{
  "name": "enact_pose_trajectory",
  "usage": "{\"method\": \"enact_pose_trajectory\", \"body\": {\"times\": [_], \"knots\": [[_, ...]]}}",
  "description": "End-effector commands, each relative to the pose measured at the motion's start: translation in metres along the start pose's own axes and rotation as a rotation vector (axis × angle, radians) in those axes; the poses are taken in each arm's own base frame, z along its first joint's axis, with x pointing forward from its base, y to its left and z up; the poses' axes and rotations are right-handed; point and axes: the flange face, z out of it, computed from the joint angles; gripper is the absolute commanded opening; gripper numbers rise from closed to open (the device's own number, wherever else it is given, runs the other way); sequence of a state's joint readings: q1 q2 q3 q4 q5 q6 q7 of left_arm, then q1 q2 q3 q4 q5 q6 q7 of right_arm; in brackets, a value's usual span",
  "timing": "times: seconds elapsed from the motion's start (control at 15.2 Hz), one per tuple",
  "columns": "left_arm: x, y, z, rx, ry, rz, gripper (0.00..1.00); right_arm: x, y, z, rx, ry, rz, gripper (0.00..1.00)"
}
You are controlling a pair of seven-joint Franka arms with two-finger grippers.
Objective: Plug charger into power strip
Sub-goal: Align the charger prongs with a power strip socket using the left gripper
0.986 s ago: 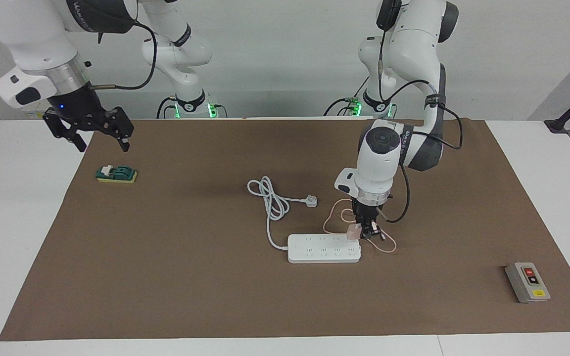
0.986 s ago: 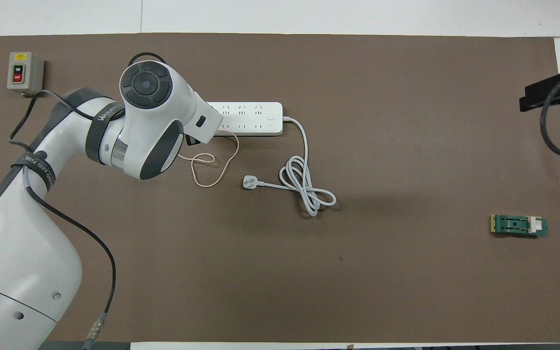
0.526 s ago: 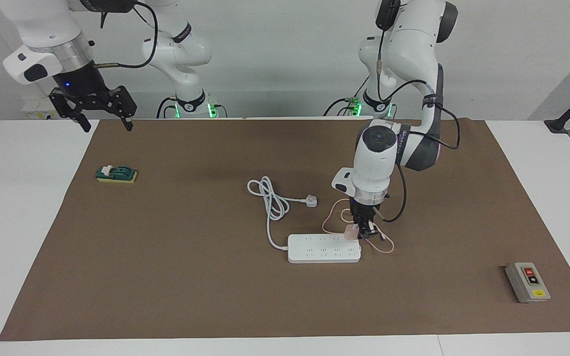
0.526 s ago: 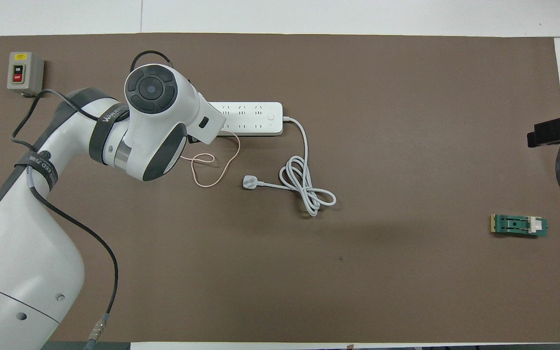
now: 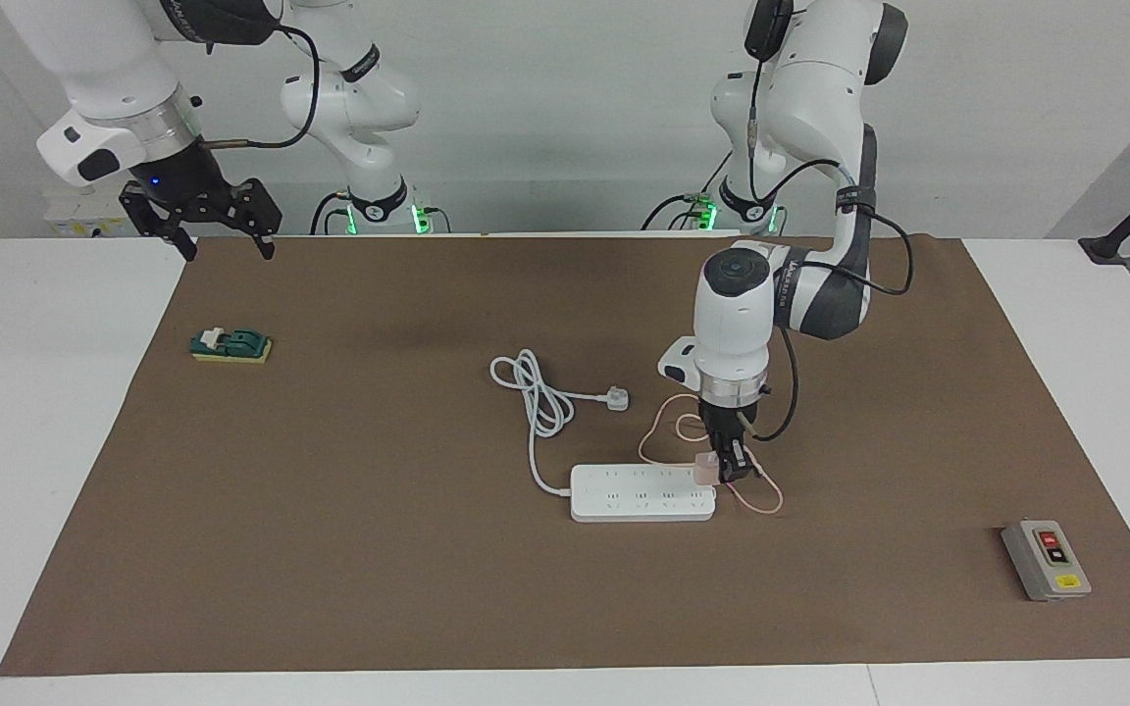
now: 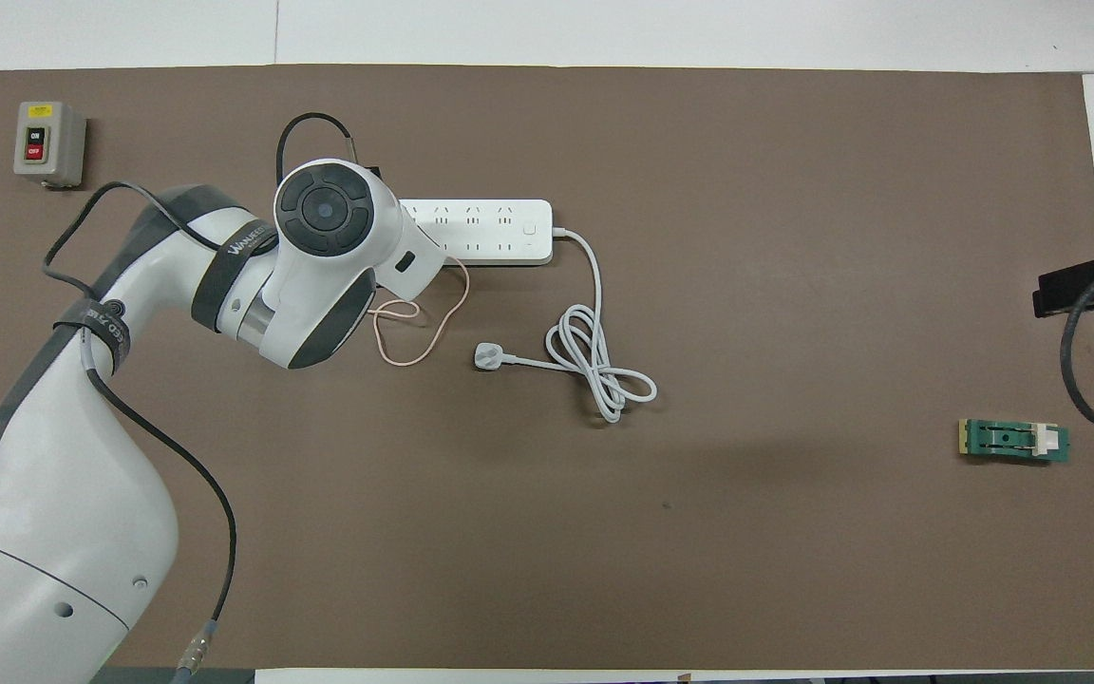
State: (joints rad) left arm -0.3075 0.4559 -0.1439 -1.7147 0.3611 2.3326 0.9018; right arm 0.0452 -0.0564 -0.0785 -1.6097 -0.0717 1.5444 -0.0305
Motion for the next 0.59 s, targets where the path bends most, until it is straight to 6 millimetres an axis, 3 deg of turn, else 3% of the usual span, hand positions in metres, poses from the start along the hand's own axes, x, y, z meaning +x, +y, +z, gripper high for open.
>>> {"method": "enact_pose_trajectory", "body": {"times": [0.0, 0.53], "knots": [[-0.002, 0.006, -0.002, 0.019, -0.002, 0.005, 0.0, -0.007, 0.002, -0.001, -0.001, -0.028, -0.01, 1.0], [0.001, 0.015, 0.0, -0.006, -0.016, 0.014, 0.0, -0.007, 0.0, -0.011, 0.018, -0.051, 0.014, 1.0]]}}
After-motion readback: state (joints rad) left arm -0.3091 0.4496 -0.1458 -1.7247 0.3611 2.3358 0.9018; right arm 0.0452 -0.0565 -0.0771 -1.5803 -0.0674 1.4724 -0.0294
